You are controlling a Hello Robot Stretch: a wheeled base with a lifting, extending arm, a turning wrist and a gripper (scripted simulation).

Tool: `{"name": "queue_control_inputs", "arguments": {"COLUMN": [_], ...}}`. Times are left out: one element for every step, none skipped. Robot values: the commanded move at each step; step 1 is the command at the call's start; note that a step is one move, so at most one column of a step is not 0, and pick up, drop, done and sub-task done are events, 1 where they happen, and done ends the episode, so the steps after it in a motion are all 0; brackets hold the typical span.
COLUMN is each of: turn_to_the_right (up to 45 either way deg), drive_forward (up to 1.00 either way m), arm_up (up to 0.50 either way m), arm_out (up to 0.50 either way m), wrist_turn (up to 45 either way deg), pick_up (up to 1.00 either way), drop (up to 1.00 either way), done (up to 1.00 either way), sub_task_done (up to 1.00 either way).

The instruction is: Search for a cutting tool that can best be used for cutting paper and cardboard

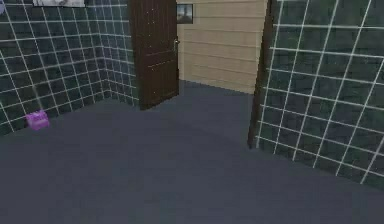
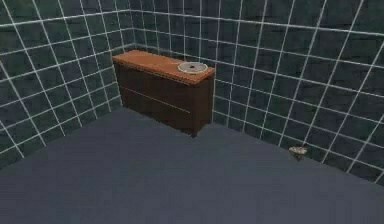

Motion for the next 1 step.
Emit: {"name": "queue_control_inputs", "arguments": {"turn_to_the_right": [0.0], "drive_forward": [1.0], "arm_up": [0.0], "arm_out": [0.0], "wrist_turn": [0.0], "pick_up": [0.0], "drop": [0.0], "done": [0.0], "sub_task_done": [0.0]}}
